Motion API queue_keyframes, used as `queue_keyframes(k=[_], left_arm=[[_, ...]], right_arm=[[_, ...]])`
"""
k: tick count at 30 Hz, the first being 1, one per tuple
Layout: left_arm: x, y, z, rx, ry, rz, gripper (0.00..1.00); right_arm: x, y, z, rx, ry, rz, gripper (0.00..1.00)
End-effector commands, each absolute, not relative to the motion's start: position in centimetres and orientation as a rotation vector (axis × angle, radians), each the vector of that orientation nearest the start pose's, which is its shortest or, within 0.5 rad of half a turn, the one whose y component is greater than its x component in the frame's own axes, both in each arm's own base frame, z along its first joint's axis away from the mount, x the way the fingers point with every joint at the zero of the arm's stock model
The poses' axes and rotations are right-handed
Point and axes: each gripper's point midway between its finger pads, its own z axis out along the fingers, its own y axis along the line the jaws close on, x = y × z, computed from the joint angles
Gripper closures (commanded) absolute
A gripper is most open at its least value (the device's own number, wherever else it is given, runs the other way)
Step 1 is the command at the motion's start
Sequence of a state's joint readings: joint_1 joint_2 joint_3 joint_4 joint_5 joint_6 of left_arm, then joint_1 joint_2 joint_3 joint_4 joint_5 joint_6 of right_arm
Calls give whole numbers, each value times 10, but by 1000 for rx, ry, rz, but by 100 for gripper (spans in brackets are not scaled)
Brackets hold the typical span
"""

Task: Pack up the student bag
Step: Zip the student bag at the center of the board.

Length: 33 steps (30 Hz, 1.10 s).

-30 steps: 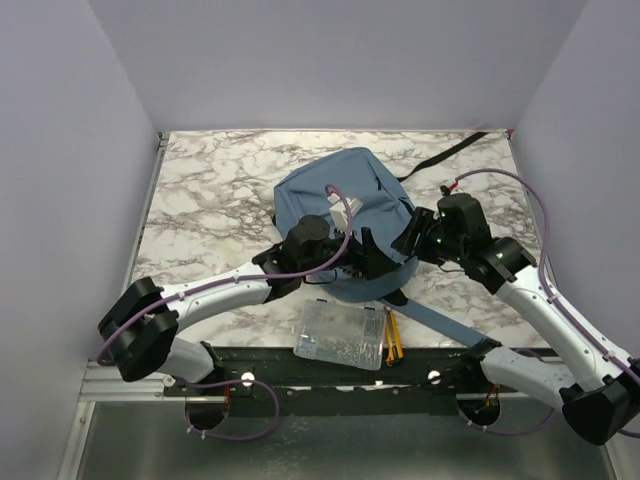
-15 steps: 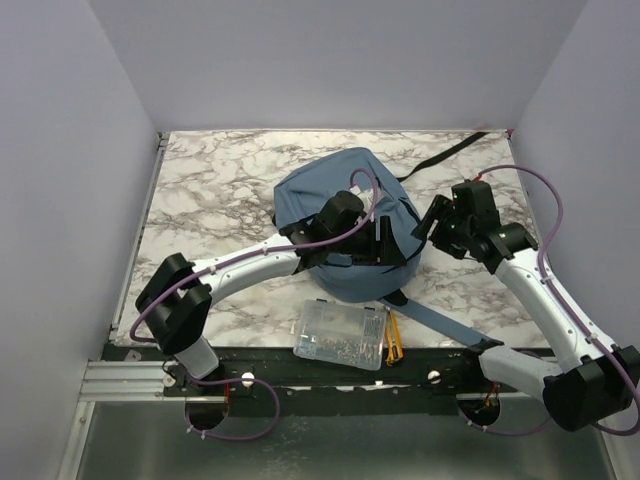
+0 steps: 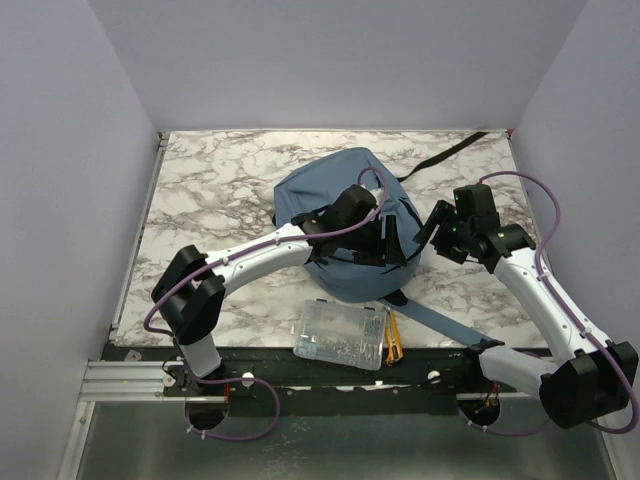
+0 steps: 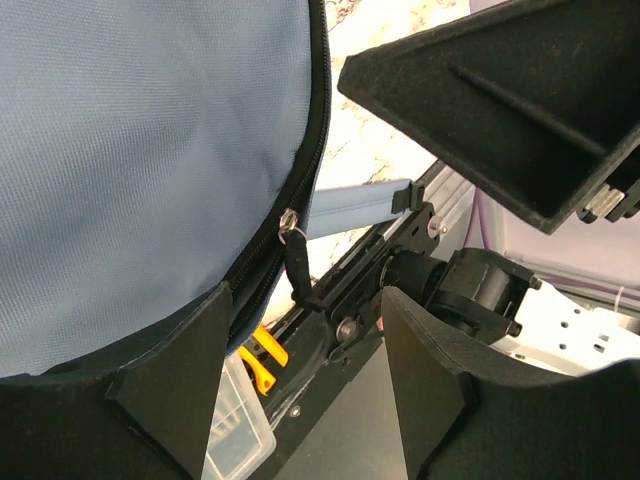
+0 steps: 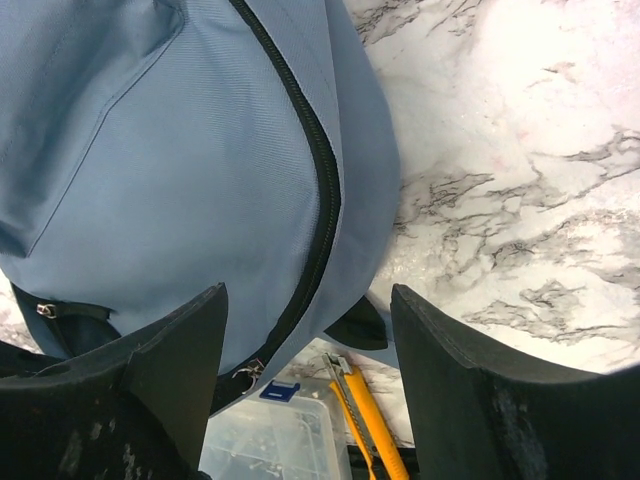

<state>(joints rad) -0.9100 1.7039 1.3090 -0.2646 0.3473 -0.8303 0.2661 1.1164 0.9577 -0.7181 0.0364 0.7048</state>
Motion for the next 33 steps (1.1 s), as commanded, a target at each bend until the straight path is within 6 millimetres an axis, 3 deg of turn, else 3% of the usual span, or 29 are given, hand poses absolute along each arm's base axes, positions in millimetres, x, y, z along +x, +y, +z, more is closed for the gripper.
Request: queue_keyframes(k=[1,18,25,28,31,33], left_arm=[[225,-424,171,367,2533,-1144,36],[231,-439,154,396,2551,-1091,55],[233,-443,158,423,2518,-1093,74],[235,-441,162,424,2501,-1085,75],[236,-441,166,421,2489,-1085,66],[237,-442,166,426,2487,-1086,65]], right_arm=[[276,97,157,536,2422,393,31],[277,100,149,547,2425,413,31],[274,110,141,539,2444,484,31],[276,111,142,535,2436,491,31],[276,113,141,533,2440,499,31],[276,114,142,532,2441,505,31]])
